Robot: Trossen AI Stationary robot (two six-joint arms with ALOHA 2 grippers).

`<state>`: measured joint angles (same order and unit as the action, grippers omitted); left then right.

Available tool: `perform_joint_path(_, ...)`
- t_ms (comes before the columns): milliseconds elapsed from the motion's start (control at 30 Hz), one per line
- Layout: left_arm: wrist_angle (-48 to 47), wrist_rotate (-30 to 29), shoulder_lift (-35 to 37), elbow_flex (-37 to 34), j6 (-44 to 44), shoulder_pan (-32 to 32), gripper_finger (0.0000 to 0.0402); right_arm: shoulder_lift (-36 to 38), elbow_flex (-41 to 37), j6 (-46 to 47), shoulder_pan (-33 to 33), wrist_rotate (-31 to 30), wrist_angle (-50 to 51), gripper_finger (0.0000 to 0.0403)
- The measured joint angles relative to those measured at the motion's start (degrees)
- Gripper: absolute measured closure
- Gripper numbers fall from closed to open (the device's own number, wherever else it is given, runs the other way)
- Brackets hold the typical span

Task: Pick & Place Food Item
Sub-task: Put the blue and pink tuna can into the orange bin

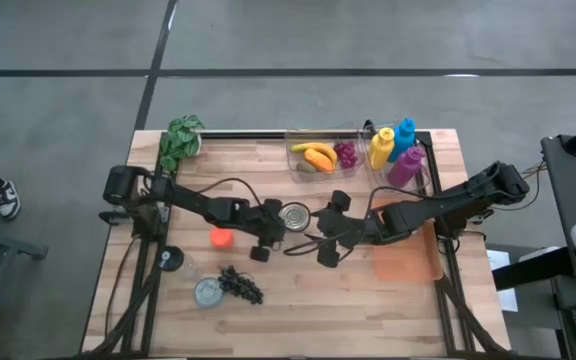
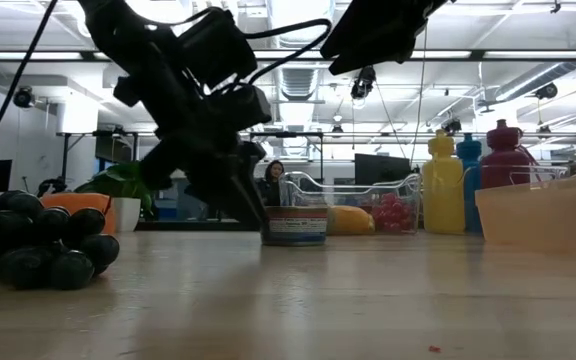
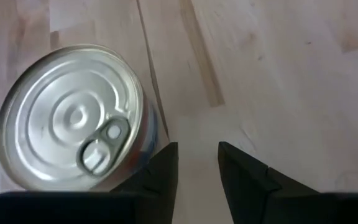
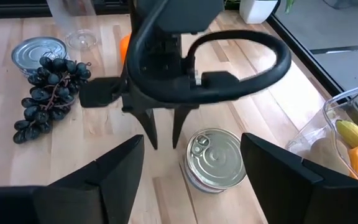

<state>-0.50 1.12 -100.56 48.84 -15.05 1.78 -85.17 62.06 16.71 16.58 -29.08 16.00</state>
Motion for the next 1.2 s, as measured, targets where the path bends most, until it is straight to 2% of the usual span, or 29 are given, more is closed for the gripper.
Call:
perform_joint_path(167, -4.3, -1.4, 2.4, -0.1, 0.4, -0.1, 0.0284, 0.0, 0.0, 0.0, 0.0, 0.0, 0.0, 0.0136)
perform_joint_path(367, -7.0, -10.7, 3.1, -0.4, 3.3, -1.2, 0.0284, 0.0, 0.0, 0.0, 0.0, 0.0, -0.1, 0.0147)
perform_joint_path(467, -7.0, -13.1, 3.1, -0.4, 4.5, -2.2, 0.0284, 0.0, 0.0, 0.0, 0.0, 0.0, -0.1, 0.0152)
perform_joint_path(900, -1.8, -12.0, 2.8, -0.4, 3.3, -2.6, 0.0284, 0.0, 0.0, 0.0, 0.0, 0.0, -0.4, 0.0145)
perform_joint_path(1200, 3.2, -10.8, -0.1, -0.3, 2.0, -2.3, 0.0284, 0.0, 0.0, 0.0, 0.0, 0.0, -0.5, 0.0136)
